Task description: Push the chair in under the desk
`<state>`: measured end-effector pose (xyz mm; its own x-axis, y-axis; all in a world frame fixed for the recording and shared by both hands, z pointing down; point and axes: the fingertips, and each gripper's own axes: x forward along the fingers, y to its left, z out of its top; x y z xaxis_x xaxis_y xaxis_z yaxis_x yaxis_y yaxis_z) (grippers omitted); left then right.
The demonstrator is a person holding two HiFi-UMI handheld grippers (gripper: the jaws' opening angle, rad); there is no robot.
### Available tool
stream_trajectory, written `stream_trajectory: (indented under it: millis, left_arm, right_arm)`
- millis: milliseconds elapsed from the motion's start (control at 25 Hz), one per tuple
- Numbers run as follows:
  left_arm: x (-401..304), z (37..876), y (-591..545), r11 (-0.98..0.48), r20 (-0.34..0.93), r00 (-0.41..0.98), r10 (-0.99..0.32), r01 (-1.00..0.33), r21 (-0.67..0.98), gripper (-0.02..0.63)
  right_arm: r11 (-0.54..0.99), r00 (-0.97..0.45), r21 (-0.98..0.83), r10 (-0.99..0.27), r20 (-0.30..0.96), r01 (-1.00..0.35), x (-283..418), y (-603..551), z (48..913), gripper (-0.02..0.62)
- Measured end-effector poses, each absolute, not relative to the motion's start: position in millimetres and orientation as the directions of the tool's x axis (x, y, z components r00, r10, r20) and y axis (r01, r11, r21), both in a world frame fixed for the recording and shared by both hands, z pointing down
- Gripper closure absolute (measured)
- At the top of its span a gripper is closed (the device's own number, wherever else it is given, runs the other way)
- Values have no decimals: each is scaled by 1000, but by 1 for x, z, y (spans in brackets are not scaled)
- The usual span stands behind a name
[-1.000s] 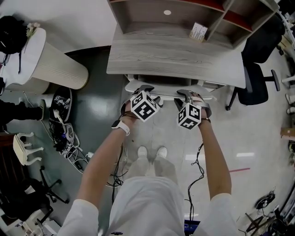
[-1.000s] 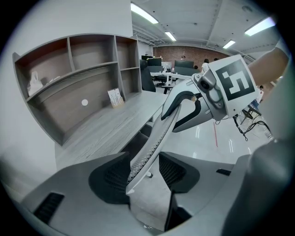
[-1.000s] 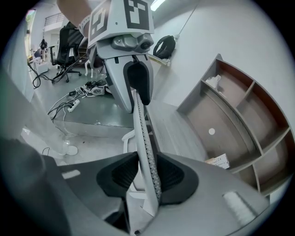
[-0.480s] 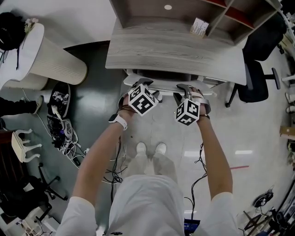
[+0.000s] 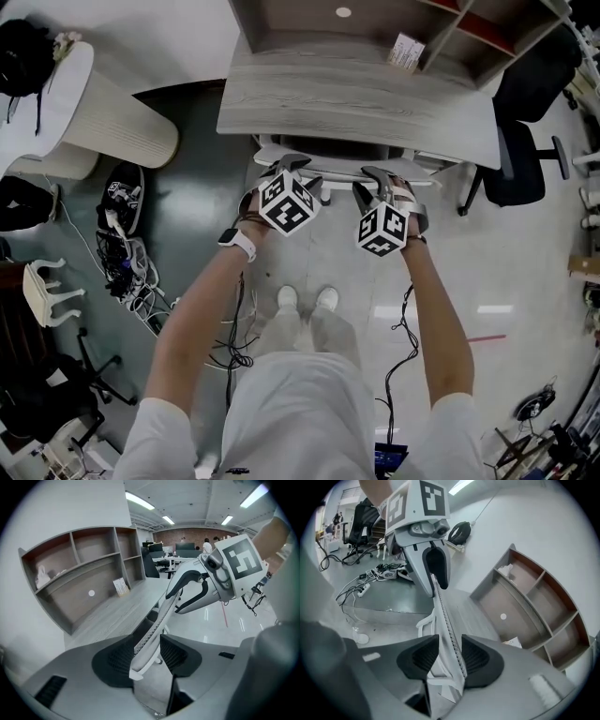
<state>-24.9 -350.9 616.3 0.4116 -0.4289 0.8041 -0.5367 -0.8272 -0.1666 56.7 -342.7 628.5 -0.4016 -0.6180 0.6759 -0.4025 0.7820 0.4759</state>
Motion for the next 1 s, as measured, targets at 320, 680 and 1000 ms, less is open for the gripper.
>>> stream_trajectory:
  millis: [320,680,1000]
  left_arm:
    - [-26,599,-322,-822,772,428,-470,-530,-207,459]
    - [-35,565,-309,-747,688,466,-557,-643,-169,466]
    - [-35,535,-280,-693,624,480,-617,-707,-141,580]
  right_arm:
    - [752,-432,470,-653,622,-462,53,-330,599,472]
    - [714,-381,419,-672,635,-561,56,-307,579,575]
    - [700,-418,394,-689,592,-596,55,-278,547,583]
